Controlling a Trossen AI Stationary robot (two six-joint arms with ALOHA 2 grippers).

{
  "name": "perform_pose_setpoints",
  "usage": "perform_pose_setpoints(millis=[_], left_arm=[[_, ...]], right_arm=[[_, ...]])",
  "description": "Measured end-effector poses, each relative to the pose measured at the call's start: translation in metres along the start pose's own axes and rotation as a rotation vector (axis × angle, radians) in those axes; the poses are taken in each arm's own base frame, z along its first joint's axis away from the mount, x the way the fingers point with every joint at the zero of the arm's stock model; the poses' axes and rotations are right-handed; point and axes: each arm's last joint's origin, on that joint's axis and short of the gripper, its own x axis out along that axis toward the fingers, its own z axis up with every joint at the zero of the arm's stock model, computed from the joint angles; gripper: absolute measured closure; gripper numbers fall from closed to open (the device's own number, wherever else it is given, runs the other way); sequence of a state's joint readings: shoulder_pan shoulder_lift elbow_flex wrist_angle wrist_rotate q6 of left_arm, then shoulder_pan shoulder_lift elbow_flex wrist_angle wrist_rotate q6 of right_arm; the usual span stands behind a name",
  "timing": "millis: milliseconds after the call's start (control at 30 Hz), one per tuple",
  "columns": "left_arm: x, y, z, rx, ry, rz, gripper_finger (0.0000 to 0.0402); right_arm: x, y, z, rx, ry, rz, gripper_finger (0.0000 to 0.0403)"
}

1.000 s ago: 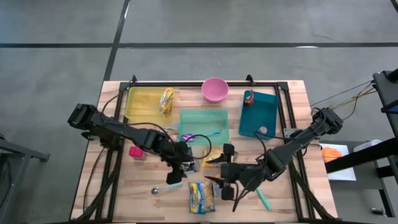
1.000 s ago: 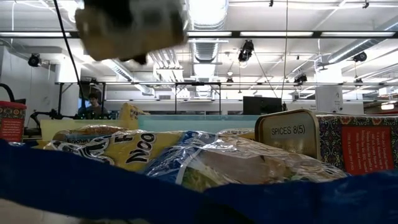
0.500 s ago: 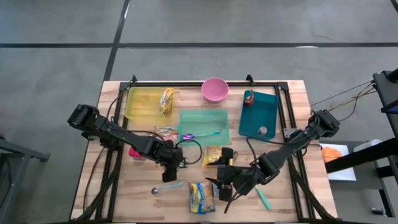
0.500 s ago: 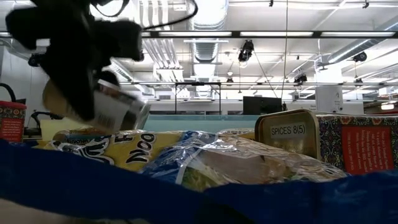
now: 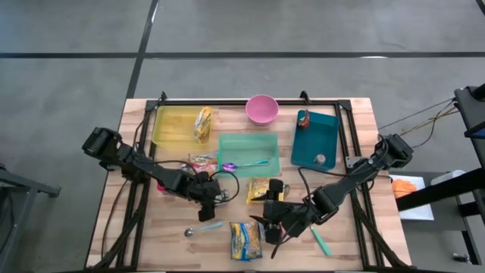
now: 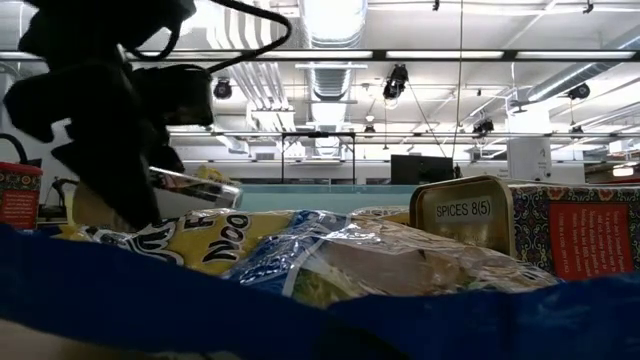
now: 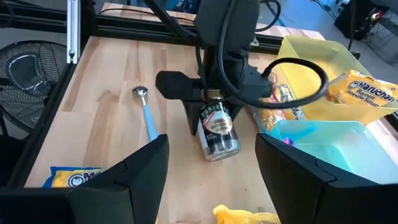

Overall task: Pick & Place Food Item
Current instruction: Put the gold seasoning bottle into the blue bin

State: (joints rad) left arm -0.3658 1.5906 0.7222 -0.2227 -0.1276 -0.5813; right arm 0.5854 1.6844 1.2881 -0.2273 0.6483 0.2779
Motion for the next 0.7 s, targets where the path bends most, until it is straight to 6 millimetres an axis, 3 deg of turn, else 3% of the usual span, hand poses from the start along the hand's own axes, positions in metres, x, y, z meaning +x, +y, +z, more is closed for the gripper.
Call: perform_pose_setpoints(millis=[400, 700], left_arm=[[0.010, 0.004, -0.021, -0.029, -0.121, 0.010, 0.0124], [0.011, 0.003, -0.024, -0.022, -0.129, 0.034, 0.0089]], right_arm=[[0.000, 0.000, 0.000, 0.004, -0.001, 0.003, 0.0165], [0.000, 0.000, 0.000, 0.004, -0.002, 0.003, 0.0165]])
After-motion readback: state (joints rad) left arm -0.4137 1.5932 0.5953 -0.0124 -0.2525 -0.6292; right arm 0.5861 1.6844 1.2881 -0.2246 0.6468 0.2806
